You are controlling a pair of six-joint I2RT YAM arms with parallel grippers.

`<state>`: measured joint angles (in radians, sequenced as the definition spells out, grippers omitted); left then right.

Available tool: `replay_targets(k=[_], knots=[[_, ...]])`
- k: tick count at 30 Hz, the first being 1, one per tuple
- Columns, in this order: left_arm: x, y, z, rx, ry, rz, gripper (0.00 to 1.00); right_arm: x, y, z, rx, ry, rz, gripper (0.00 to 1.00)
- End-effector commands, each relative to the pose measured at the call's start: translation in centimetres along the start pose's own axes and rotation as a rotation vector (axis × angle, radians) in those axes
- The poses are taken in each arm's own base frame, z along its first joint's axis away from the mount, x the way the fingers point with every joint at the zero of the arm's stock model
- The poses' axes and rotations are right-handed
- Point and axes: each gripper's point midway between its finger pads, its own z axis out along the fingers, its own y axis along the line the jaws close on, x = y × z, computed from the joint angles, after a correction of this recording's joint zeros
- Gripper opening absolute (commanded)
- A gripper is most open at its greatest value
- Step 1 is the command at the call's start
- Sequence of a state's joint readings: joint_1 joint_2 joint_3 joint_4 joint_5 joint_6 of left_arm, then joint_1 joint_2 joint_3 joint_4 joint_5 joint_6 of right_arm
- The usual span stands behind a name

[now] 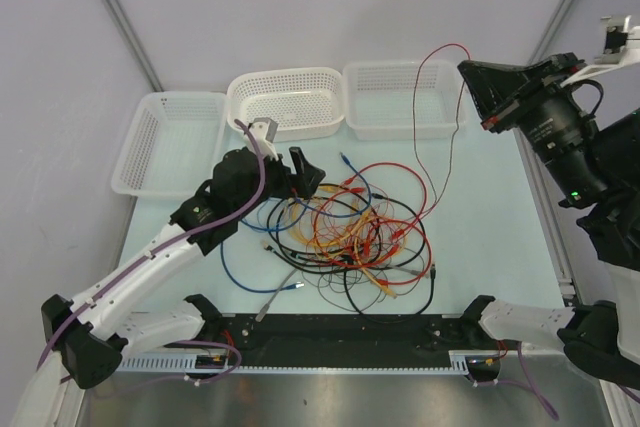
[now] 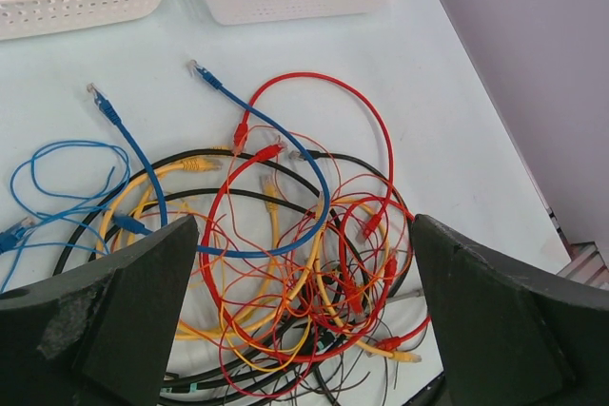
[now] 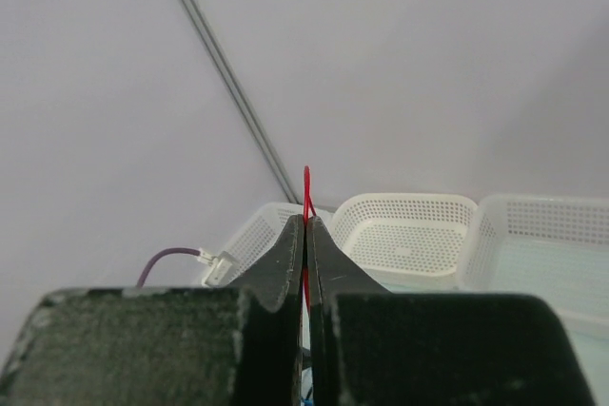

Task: Untangle the cables

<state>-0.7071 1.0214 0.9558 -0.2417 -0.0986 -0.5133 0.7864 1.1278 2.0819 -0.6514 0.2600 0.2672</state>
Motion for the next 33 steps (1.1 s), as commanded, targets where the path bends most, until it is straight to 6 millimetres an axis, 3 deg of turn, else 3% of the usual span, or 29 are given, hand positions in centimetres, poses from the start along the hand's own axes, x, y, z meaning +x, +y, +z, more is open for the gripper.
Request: replay_targets(k=[1,4,7,9,14,17,19,20,22,24,29,33], knots=[[-1.9,-1.8,-0.3,0.071,-0.059,0.012,1.0,2.1,-1.5,1.6,0.07,0.019,-0.032,0.0],[-1.8,-2.2,-0.3,0.097,-0.061,0.01,1.0,1.7,-1.0,2.0,0.052,-0.009,-0.017,0.0],[-2.0,-4.3,-0.6,0.218,-0.069,0.029,1.0,0.6,0.0,2.6,0.025,-0.026,0.004,0.0],[-1.1,-5.9,-0.6,0.324,-0.035,0.055,1.0,0.3,0.5,3.0,0.011,-0.032,0.015,0.0],[0.9,-4.8,0.5,0.278,0.033,0.037,1.0,-3.8,1.1,4.0,0.009,-0.192,0.032,0.0],[1.3,-3.1,0.1,0.212,0.015,0.031,0.99,-4.9,-0.4,5.4,0.098,-0.28,0.011,0.0],[2.0,-1.1,0.0,0.118,0.021,0.042,1.0,-4.4,-2.4,6.7,0.193,-0.32,-0.03,0.0],[2.1,-0.3,-0.2,0.076,0.022,0.046,1.0,-5.2,-3.1,7.3,0.229,-0.375,-0.051,0.0],[3.1,1.8,-0.5,-0.023,0.054,0.059,1.0,-5.2,-6.7,9.5,0.362,-0.403,-0.079,0.0],[3.7,2.7,-1.0,-0.061,0.077,0.063,0.99,-4.3,-8.5,11.8,0.381,-0.385,-0.031,0.0],[5.3,3.8,-1.8,-0.078,0.085,0.039,0.99,-3.3,-13.2,15.0,0.432,-0.398,-0.008,0.0],[6.2,4.3,-2.3,-0.085,0.09,0.028,1.0,-2.5,-15.4,17.4,0.443,-0.396,0.016,0.0]])
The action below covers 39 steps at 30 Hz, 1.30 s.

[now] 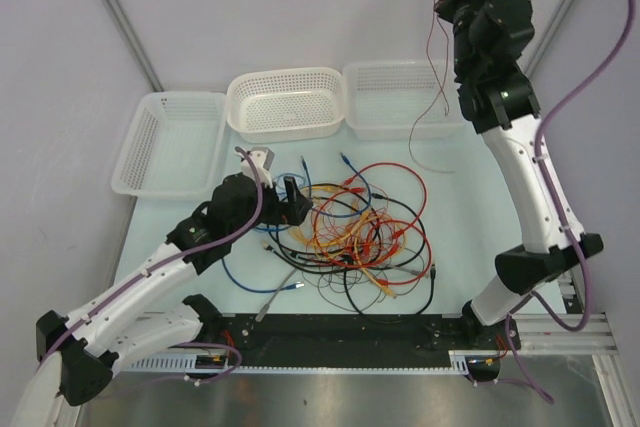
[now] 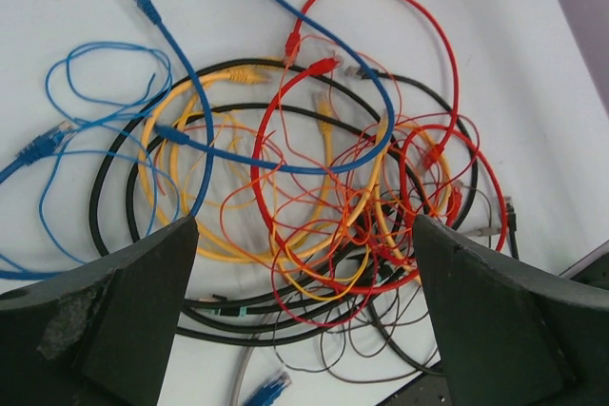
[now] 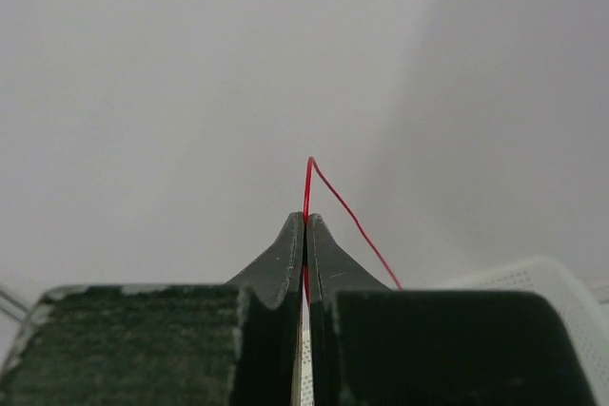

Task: Untangle the cables

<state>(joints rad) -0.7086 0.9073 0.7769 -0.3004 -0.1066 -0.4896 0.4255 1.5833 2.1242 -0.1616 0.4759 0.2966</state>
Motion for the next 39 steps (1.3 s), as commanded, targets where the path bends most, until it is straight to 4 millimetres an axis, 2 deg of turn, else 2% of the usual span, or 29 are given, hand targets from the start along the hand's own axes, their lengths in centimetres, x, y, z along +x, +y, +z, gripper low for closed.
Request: replay_targets(k=[1,6,7,10,13,14,17,18,20,21,24,25,27,28,30,31,33,34,37,38,39], knots=[[0.7,0.8,-0.5,-0.023,-0.008,-0.011,1.0,-2.1,0.4,2.1,-0.021,-0.075,0.095,0.0],[1.5,1.1,-0.5,-0.025,0.005,-0.014,1.0,-0.2,-1.1,4.9,0.004,-0.068,0.073,0.0],[1.7,1.2,-0.4,-0.024,0.006,-0.011,1.0,0.9,-1.4,5.7,0.011,-0.058,0.082,0.0],[2.0,1.4,-0.2,-0.031,0.014,0.004,1.0,1.4,-2.3,6.9,0.021,-0.068,0.084,0.0],[2.3,1.6,0.1,-0.039,0.022,0.009,1.0,3.6,-3.5,8.3,0.042,-0.045,0.068,0.0],[2.4,1.7,0.2,-0.04,0.027,0.01,1.0,5.3,-3.9,8.9,0.039,-0.017,0.055,0.0],[2.9,1.9,0.6,-0.046,0.043,0.013,0.99,8.0,-5.4,9.8,0.069,0.027,0.039,0.0],[3.0,1.9,0.7,-0.048,0.047,0.015,1.0,10.3,-6.5,9.9,0.09,0.068,0.03,0.0],[3.2,2.1,0.8,-0.056,0.051,0.017,1.0,11.7,-7.3,10.1,0.098,0.073,0.035,0.0],[3.4,2.1,1.0,-0.058,0.059,0.018,1.0,13.9,-8.4,10.1,0.113,0.102,0.026,0.0],[3.6,2.0,1.4,-0.055,0.067,0.009,1.0,16.6,-9.9,10.4,0.134,0.129,0.022,0.0],[3.7,1.8,1.5,-0.047,0.072,0.003,1.0,18.9,-10.9,10.5,0.153,0.169,0.012,0.0],[3.6,1.7,1.7,-0.047,0.075,-0.002,1.0,21.5,-12.3,10.7,0.174,0.22,0.006,0.0],[3.7,1.7,1.9,-0.047,0.078,-0.004,1.0,24.1,-13.5,10.5,0.199,0.281,-0.001,0.0],[3.6,1.6,2.0,-0.047,0.08,-0.006,1.0,26.5,-14.3,10.2,0.185,0.361,-0.007,0.0],[3.6,1.6,2.1,-0.05,0.082,-0.008,0.99,28.1,-14.6,10.1,0.18,0.404,-0.007,0.24],[3.2,1.4,2.0,-0.047,0.077,-0.008,1.0,28.5,-15.1,9.8,0.19,0.448,0.001,0.73],[3.2,1.4,2.0,-0.046,0.079,-0.007,1.0,28.7,-14.6,9.7,0.17,0.469,0.026,0.99],[2.6,1.2,1.8,-0.047,0.068,-0.009,1.0,25.3,-12.0,9.5,0.114,0.44,0.084,1.0],[2.5,1.1,1.7,-0.047,0.065,-0.01,1.0,22.2,-10.3,9.1,0.087,0.398,0.116,1.0],[2.2,1.0,1.6,-0.044,0.063,-0.012,1.0,21.6,-9.3,8.4,0.073,0.397,0.125,1.0]])
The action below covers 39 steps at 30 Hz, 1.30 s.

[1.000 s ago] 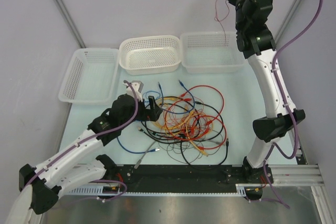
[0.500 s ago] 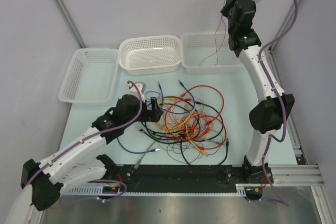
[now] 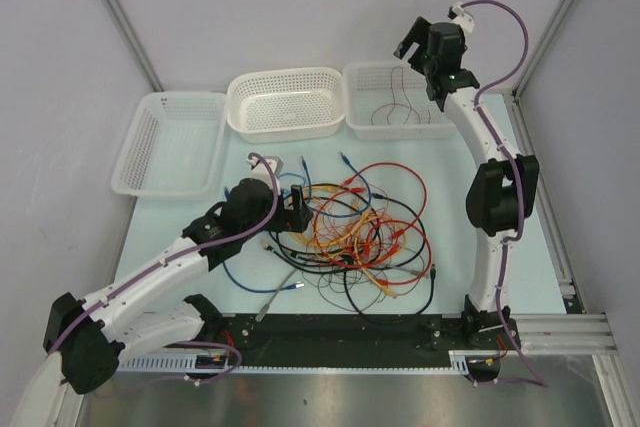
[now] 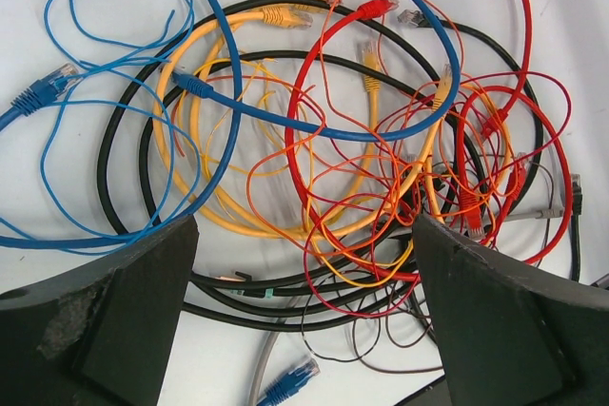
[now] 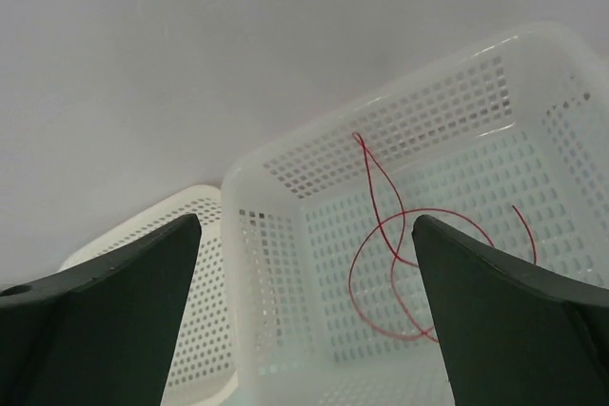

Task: Untangle the cables

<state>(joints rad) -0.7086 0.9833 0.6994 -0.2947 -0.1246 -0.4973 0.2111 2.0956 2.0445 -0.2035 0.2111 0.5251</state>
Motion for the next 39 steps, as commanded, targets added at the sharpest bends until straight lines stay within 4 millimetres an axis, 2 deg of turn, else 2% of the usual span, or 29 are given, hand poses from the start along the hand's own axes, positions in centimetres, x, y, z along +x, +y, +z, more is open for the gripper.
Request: replay_targets(k=[1,2,3,4,5,6,7,8,9,10,11,12,13,14,15,16,18,23,29,31,34,35,37,39], knots=[[-2.6,-1.6,-0.8,0.042,-0.061,-0.027,1.0,-9.2,7.7,-8.2,-0.207,-0.142,0.099,1.0],[-2.6,-1.6,-0.9,0.042,-0.059,-0.031,1.0,-10.8,8.8,-11.0,-0.236,-0.168,0.095,1.0],[-2.7,-1.8,-0.9,0.045,-0.062,-0.04,1.0,-8.5,9.2,-12.0,-0.229,-0.124,0.079,1.0],[-2.8,-1.9,-1.0,0.05,-0.067,-0.046,1.0,-7.6,9.4,-13.2,-0.23,-0.11,0.066,1.0],[-2.7,-1.9,-1.0,0.054,-0.066,-0.053,1.0,-8.3,9.7,-16.6,-0.253,-0.129,0.065,1.0],[-2.8,-2.1,-1.0,0.064,-0.069,-0.065,1.0,-2.2,8.9,-16.9,-0.23,-0.021,0.031,1.0],[-2.8,-2.3,-1.1,0.078,-0.07,-0.071,1.0,0.6,8.1,-17.8,-0.231,0.026,0.024,1.0],[-2.6,-2.4,-1.0,0.085,-0.069,-0.077,1.0,0.8,8.4,-20.7,-0.279,0.032,0.073,1.0],[-2.4,-2.7,-1.1,0.104,-0.061,-0.082,1.0,7.1,6.1,-21.0,-0.256,0.167,0.051,1.0],[-2.2,-2.8,-1.1,0.113,-0.058,-0.084,1.0,9.8,6.5,-22.7,-0.29,0.233,0.035,1.0],[-2.0,-2.7,-1.0,0.113,-0.052,-0.087,1.0,12.6,5.5,-23.8,-0.261,0.312,0.005,1.0],[-2.0,-2.8,-1.2,0.118,-0.055,-0.088,1.0,15.2,3.8,-24.8,-0.213,0.363,-0.034,1.0],[-2.0,-2.8,-1.2,0.117,-0.052,-0.086,0.99,17.7,4.3,-26.7,-0.23,0.419,-0.089,1.0],[-1.9,-2.7,-1.3,0.111,-0.048,-0.084,1.0,19.4,3.2,-27.8,-0.196,0.459,-0.134,1.0],[-2.1,-2.6,-1.5,0.111,-0.057,-0.083,1.0,19.4,2.8,-28.7,-0.178,0.434,-0.15,1.0],[-2.0,-2.5,-1.5,0.105,-0.057,-0.083,1.0,21.2,1.5,-29.5,-0.161,0.462,-0.182,1.0],[-2.0,-2.4,-1.6,0.101,-0.059,-0.083,1.0,22.3,1.4,-30.9,-0.187,0.467,-0.193,1.0],[-1.2,-2.3,-1.6,0.106,-0.042,-0.101,1.0,24.8,-2.9,-31.8,-0.08,0.529,-0.193,0.98],[-0.5,-2.0,-1.6,0.1,-0.031,-0.112,0.99,25.0,-3.8,-32.3,-0.07,0.52,-0.166,0.92],[-0.6,-2.0,-1.6,0.099,-0.033,-0.112,1.0,24.8,-3.7,-32.5,-0.079,0.515,-0.167,0.93],[-0.5,-1.8,-1.7,0.092,-0.03,-0.109,1.0,23.2,-3.4,-33.2,-0.108,0.447,-0.152,0.99],[-0.6,-1.8,-1.7,0.092,-0.034,-0.107,0.99,22.1,-3.6,-33.5,-0.107,0.411,-0.129,1.0],[-0.5,-1.7,-1.6,0.089,-0.032,-0.108,1.0,22.1,-4.7,-33.5,-0.084,0.403,-0.13,1.0],[-0.3,-1.8,-1.5,0.096,-0.028,-0.108,1.0,22.9,-5.3,-33.4,-0.077,0.447,-0.129,1.0]])
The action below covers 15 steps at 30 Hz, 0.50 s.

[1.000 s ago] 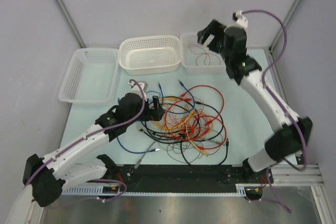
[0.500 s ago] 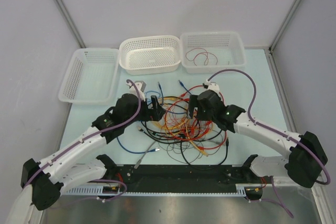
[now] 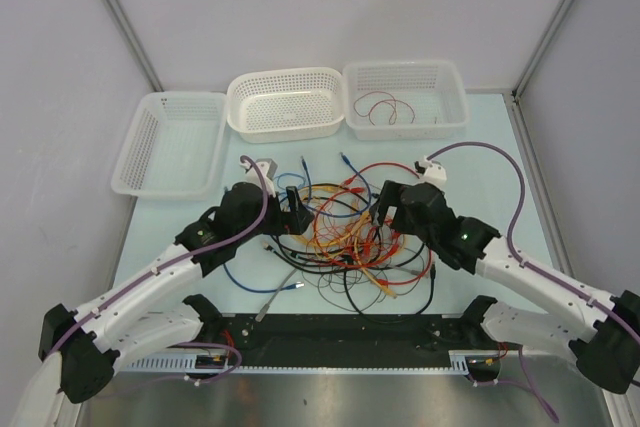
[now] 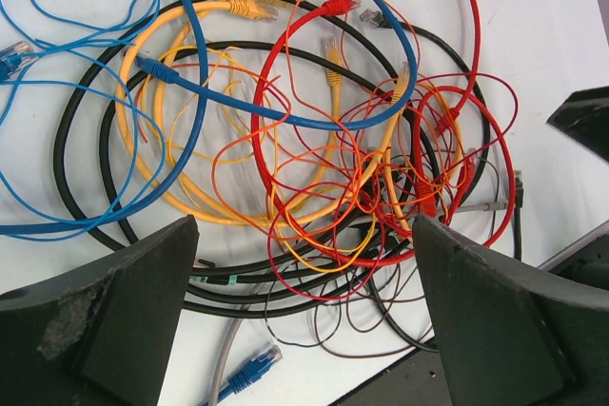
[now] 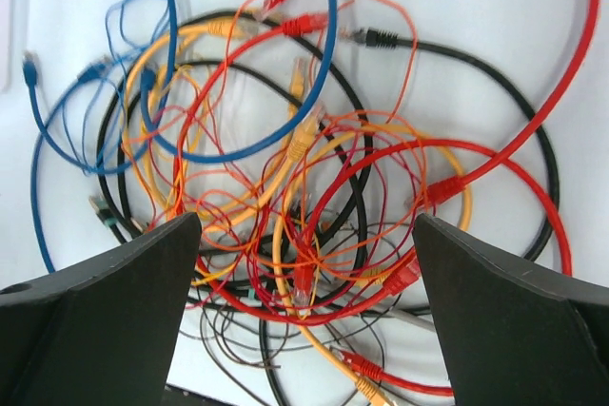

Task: Untangle the cables

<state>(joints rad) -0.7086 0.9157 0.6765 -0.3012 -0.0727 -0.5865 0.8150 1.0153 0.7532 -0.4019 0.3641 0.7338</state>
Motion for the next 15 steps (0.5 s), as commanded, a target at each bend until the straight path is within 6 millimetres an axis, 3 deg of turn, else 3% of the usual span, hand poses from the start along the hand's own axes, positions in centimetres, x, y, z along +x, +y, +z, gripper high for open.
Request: replay_targets(k=[1,5,9,12,14,15], knots=[[-0.3,-0.7,-0.1,0.033,-0.019,-0.018,1.0,-0.2,-1.9,0.4,0.049,-0.013,0.051,0.99],[0.1,-0.8,0.2,0.039,-0.002,-0.026,1.0,1.5,-0.5,1.6,-0.026,0.058,0.063,0.96],[0.1,-0.9,0.0,0.047,-0.006,-0.03,1.0,1.6,0.9,2.8,-0.081,0.066,0.073,0.94],[0.3,-0.7,-0.1,0.042,-0.003,-0.033,1.0,1.6,1.2,4.1,-0.103,0.081,0.09,0.86],[0.5,-0.5,-0.1,0.039,0.0,-0.033,1.0,1.5,1.1,4.9,-0.108,0.093,0.101,0.66],[0.4,-0.5,-0.1,0.039,-0.002,-0.033,1.0,1.2,1.4,5.1,-0.124,0.084,0.103,0.47]])
